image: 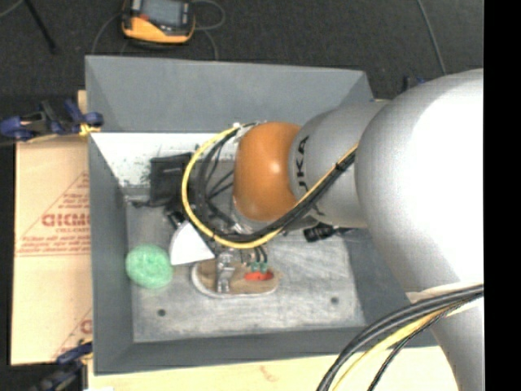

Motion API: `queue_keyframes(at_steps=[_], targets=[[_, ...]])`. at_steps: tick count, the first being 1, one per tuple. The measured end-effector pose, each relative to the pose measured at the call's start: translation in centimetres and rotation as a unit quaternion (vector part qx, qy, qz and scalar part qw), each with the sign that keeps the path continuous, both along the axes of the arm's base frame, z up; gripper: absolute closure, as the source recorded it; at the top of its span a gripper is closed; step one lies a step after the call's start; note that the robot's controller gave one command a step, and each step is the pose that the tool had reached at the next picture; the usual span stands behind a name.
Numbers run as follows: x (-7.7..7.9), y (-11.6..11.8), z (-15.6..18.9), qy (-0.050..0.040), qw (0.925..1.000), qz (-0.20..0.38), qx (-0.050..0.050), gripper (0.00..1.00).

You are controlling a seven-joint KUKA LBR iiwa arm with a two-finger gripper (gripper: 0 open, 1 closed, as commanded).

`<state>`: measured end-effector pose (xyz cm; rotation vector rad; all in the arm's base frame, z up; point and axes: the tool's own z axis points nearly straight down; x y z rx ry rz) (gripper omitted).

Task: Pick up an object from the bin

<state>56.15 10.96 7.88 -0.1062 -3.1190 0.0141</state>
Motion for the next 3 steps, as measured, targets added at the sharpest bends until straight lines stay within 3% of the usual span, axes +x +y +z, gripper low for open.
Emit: queue_keyframes(at_steps=[1, 3], targets=[[0.1, 0.1, 1.8, -0.0076, 1.0000, -0.001, 0.002, 1.00], [0.3, 0.2, 5.6, -0.0120, 0.9999, 0.001, 0.004, 1.00]])
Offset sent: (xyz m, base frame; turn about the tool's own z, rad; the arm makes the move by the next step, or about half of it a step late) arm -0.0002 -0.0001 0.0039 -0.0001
